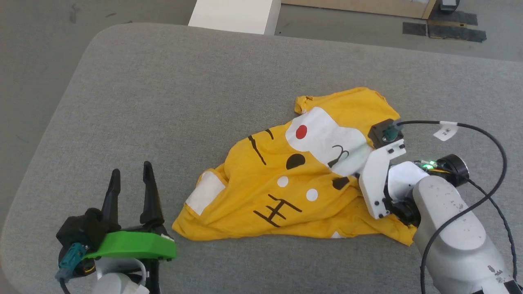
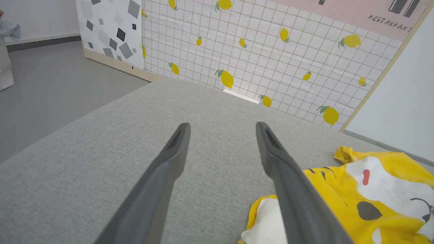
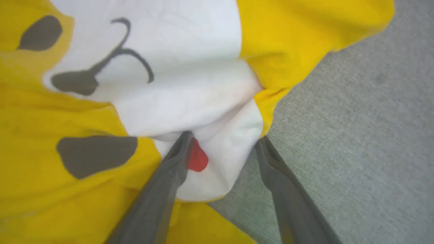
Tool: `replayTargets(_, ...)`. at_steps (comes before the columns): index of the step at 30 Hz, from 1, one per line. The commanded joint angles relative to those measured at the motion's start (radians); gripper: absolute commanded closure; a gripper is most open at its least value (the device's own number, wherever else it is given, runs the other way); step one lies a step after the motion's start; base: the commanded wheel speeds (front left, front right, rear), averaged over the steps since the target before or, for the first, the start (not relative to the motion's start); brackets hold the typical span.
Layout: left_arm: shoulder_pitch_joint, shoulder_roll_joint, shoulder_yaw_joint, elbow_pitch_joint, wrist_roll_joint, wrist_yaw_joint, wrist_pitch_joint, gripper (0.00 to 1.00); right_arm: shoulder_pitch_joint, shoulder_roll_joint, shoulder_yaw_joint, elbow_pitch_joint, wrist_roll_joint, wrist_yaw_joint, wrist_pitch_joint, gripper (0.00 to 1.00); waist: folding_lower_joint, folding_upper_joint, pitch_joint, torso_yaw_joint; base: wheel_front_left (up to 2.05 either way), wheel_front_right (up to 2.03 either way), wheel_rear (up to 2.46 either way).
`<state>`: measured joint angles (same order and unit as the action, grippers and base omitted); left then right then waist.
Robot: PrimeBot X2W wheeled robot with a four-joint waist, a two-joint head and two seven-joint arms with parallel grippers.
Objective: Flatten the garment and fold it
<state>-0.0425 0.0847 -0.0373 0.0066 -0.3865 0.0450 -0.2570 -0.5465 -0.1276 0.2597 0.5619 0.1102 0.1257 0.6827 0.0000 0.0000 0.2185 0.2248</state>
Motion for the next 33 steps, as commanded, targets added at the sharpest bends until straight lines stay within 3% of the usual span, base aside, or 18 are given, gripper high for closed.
replayTargets(1,-0.020,-0.007,0.012,0.005,0.019,-0.008,-0.005,0.00,0.008,0.011,0.010,0.019,0.033,0.005,-0.017,1.00,0.0000,0.0000,-0.002,-0.005,0.00,0.00,0.00)
replayTargets(3,-0.021,-0.011,0.023,0.013,0.023,-0.016,-0.005,0.00,-0.015,0.009,-0.019,-0.003,0.092,0.005,-0.050,1.00,0.0000,0.0000,-0.007,-0.012,0.00,0.00,0.00)
replayTargets(4,-0.024,-0.015,0.036,0.024,0.025,-0.023,-0.005,0.00,-0.053,-0.023,-0.091,-0.044,0.131,0.005,-0.109,1.00,0.0000,0.0000,-0.018,-0.023,0.00,0.00,0.00)
replayTargets(12,-0.030,-0.024,0.040,0.054,0.033,-0.041,-0.005,0.00,-0.006,-0.140,-0.411,-0.068,0.074,0.005,-0.139,1.00,0.0000,0.0000,-0.048,-0.040,0.00,0.00,0.00)
replayTargets(14,-0.024,-0.025,0.044,0.060,0.032,-0.042,-0.005,0.00,0.033,-0.148,-0.469,-0.060,0.042,0.005,-0.128,1.00,0.0000,0.0000,-0.053,-0.048,0.00,0.00,0.00)
replayTargets(17,-0.012,-0.026,0.045,0.074,0.029,-0.046,-0.005,0.00,0.077,-0.111,-0.522,-0.062,0.027,0.005,-0.117,1.00,0.0000,0.0000,-0.060,-0.065,0.00,0.00,0.00)
replayTargets(18,-0.011,-0.026,0.042,0.080,0.028,-0.049,-0.005,0.00,0.084,-0.097,-0.530,-0.071,0.031,0.005,-0.127,0.84,0.0000,0.0000,-0.061,-0.068,0.00,0.00,0.00)
replayTargets(19,-0.011,-0.026,0.038,0.086,0.028,-0.051,-0.005,0.00,0.091,-0.079,-0.545,-0.087,0.044,0.005,-0.147,0.00,0.0000,0.0000,-0.065,-0.071,0.00,0.00,0.00)
replayTargets(26,-0.033,-0.026,0.011,0.113,-0.001,-0.071,0.051,0.00,0.205,0.026,-0.664,-0.263,0.136,0.005,-0.329,0.00,0.0000,0.0000,-0.102,-0.074,0.00,0.00,0.00)
replayTargets(33,-0.114,-0.031,-0.062,0.170,-0.092,-0.066,0.239,0.00,0.402,0.074,-0.685,-0.404,0.159,0.005,-0.342,0.00,0.0000,0.0000,-0.109,-0.140,0.00,0.00,0.00)
